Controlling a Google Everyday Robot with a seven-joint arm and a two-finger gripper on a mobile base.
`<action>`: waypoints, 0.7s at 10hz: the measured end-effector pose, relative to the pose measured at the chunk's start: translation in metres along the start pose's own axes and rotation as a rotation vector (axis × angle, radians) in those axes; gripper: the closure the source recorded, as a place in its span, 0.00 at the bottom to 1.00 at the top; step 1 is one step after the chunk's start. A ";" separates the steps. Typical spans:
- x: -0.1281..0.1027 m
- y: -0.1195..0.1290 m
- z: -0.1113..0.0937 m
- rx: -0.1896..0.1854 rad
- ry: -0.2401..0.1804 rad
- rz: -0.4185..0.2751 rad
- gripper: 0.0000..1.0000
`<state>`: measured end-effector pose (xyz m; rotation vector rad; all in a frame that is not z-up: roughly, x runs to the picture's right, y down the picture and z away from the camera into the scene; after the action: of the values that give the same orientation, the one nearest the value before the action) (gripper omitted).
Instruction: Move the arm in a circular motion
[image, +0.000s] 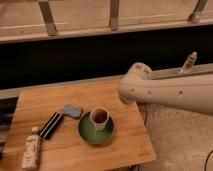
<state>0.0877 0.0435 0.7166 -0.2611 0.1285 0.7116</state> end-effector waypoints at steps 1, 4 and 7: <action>-0.029 0.005 0.003 0.001 -0.015 -0.031 0.20; -0.100 0.026 0.006 -0.003 -0.056 -0.127 0.20; -0.168 0.062 0.003 -0.025 -0.110 -0.248 0.20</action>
<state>-0.0795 -0.0160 0.7422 -0.2563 -0.0180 0.4802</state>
